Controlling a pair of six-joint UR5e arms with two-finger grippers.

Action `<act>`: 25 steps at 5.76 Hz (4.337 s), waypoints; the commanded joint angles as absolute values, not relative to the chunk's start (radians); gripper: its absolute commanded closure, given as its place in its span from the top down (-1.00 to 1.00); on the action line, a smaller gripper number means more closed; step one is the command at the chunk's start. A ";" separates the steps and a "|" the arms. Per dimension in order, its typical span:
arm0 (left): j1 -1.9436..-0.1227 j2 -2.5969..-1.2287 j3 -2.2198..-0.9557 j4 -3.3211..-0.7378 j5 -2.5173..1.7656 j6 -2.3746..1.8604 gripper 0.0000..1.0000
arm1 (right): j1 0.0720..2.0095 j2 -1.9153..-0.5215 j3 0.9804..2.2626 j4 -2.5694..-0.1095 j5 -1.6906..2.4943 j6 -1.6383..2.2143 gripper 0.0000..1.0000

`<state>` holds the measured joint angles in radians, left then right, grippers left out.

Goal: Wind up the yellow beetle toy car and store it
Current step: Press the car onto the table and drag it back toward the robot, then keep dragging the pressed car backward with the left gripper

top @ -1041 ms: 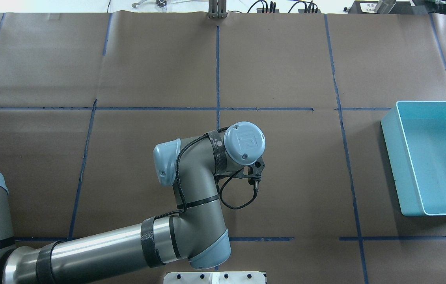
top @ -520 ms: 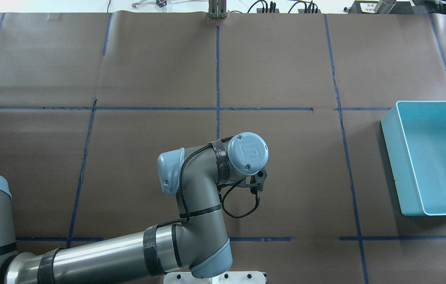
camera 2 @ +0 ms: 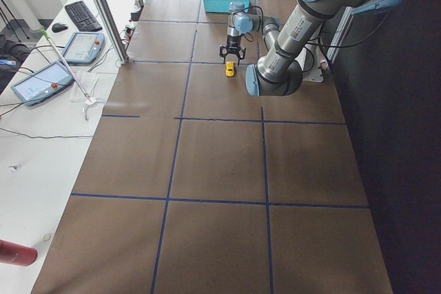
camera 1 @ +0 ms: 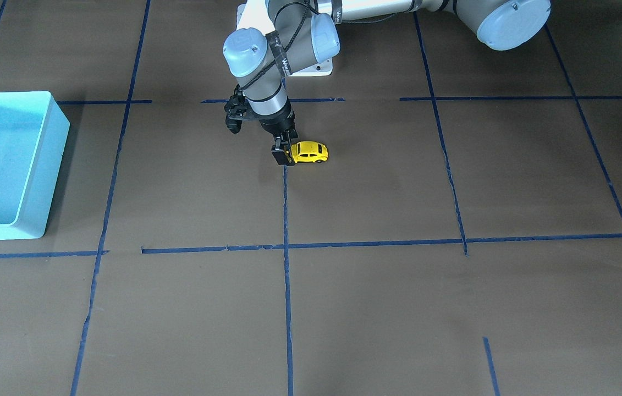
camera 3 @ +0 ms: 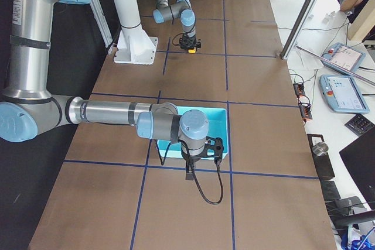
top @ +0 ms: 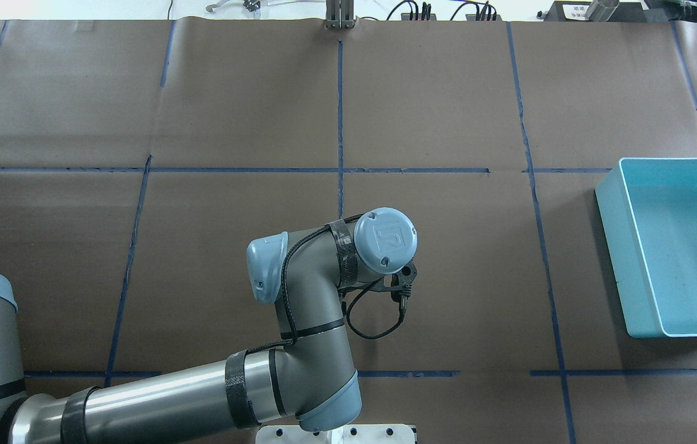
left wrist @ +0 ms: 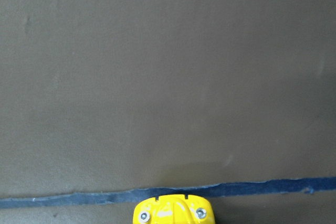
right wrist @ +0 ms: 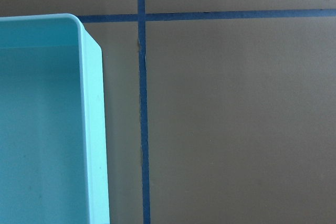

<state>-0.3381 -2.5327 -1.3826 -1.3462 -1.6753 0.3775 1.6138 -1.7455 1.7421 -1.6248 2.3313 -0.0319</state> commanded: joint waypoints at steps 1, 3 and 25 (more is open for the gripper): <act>-0.339 -2.534 -1.381 -1.348 -1.681 0.380 -0.61 | 1.614 -1.746 1.740 -1.624 2.332 -0.032 1.00; -0.351 -2.536 -1.390 -1.350 -1.683 0.376 -1.00 | 1.614 -1.744 1.741 -1.624 2.333 -0.031 1.00; -0.477 -2.465 -1.357 -1.733 -1.887 0.262 -1.00 | 1.614 -1.736 1.749 -1.621 2.355 -0.031 1.00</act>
<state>-0.4746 -2.4766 -1.3462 -1.7334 -1.8865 0.2623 1.6138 -1.7366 1.7485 -1.6217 2.3531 -0.0307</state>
